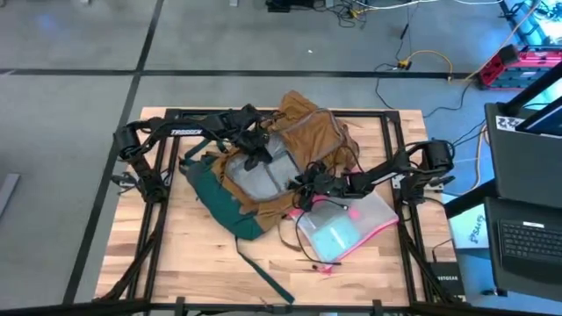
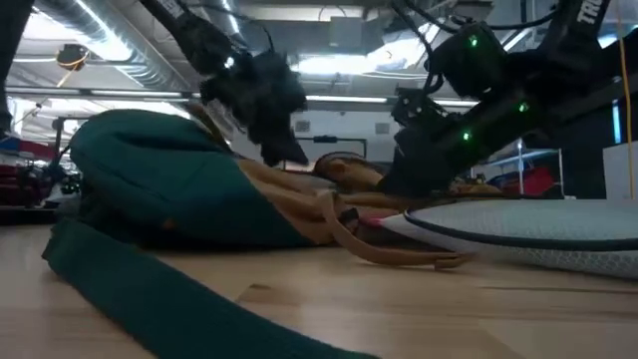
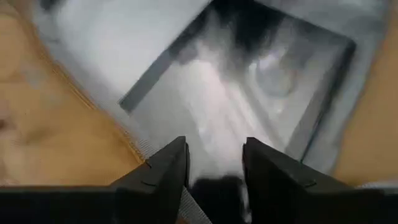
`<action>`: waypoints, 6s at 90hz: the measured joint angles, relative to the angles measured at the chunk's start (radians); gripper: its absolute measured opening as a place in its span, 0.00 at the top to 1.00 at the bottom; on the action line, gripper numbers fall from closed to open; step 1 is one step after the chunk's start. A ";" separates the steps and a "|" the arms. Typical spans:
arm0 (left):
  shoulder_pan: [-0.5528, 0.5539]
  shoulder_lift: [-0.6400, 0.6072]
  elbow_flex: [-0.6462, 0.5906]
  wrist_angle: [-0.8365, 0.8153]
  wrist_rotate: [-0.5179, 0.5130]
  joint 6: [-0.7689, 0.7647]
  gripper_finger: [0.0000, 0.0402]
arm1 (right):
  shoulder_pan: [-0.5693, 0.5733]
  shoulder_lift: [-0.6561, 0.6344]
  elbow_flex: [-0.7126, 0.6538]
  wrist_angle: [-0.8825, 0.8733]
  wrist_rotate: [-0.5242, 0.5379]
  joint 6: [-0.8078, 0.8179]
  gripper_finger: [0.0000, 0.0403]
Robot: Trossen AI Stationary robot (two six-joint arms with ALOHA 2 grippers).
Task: Unpack backpack
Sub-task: Remove the blue tablet from the brown backpack
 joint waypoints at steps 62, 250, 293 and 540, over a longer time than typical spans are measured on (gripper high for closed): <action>-0.234 -0.050 -0.038 -0.047 -0.473 0.345 0.97 | -0.001 -0.004 -0.003 0.022 0.007 -0.014 0.62; -0.375 0.135 -0.039 0.310 -0.961 0.877 0.84 | 0.001 -0.009 -0.003 0.027 -0.043 0.020 0.62; -0.466 0.108 -0.039 0.267 -1.330 0.877 0.97 | 0.068 -0.167 -0.003 0.032 -0.059 -0.130 0.62; -0.548 0.204 -0.038 0.782 -0.393 0.334 0.58 | 0.733 -0.548 -0.005 -0.080 0.797 -0.536 0.62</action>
